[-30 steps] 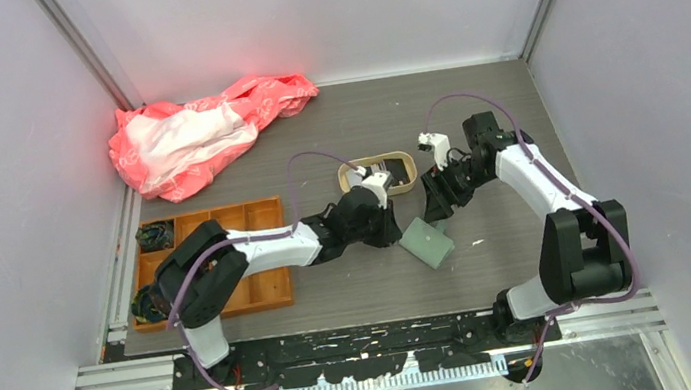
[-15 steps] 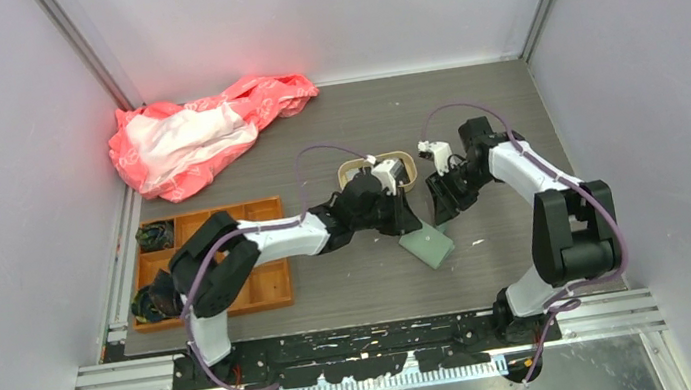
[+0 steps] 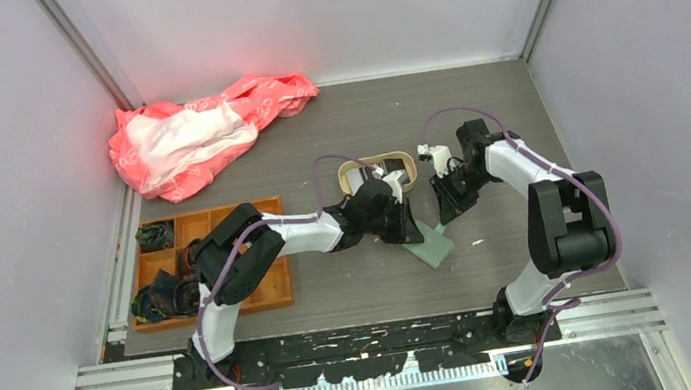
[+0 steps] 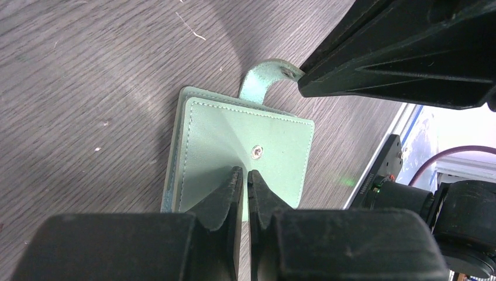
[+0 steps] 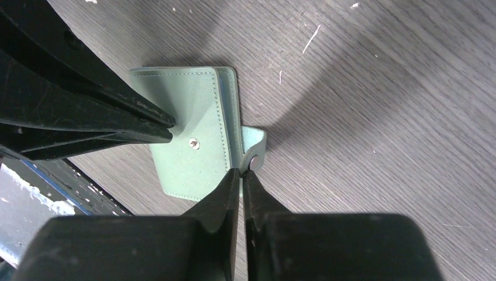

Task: Put the credit cards into the card holder
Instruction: Close the card holder at the center of the board.

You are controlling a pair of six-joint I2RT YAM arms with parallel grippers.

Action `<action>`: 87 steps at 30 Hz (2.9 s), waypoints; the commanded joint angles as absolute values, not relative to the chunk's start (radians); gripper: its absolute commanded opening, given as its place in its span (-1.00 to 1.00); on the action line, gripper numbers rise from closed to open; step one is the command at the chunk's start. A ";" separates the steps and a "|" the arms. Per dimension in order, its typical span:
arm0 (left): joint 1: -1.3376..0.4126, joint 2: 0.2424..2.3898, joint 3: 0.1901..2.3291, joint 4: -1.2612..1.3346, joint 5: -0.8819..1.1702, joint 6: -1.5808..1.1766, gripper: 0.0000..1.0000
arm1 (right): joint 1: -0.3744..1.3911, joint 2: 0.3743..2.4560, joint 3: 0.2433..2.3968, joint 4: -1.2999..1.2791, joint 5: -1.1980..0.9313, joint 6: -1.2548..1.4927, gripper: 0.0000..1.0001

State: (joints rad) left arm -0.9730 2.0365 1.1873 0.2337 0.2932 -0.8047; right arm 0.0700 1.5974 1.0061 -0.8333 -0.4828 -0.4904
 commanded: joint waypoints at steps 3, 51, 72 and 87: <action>-0.973 2.055 1.227 0.200 0.305 -0.799 -0.84 | 0.073 1.590 1.051 -0.831 -0.486 -0.491 -0.76; -0.967 2.059 1.190 0.274 0.354 -0.887 -0.95 | 0.177 1.596 1.000 -0.876 -0.494 -0.559 -0.98; -0.942 2.008 1.043 0.547 0.360 -0.974 -0.87 | 0.183 1.528 0.994 -0.854 -0.514 -0.516 -0.97; -0.930 1.707 0.747 0.788 0.174 -0.634 -0.24 | 0.178 1.495 1.011 -0.837 -0.669 -0.877 -0.98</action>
State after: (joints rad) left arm -0.9455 1.7870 0.8124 0.6598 0.2531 -0.7704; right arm 0.1570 1.5421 0.9672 -0.8455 -0.5907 -0.7155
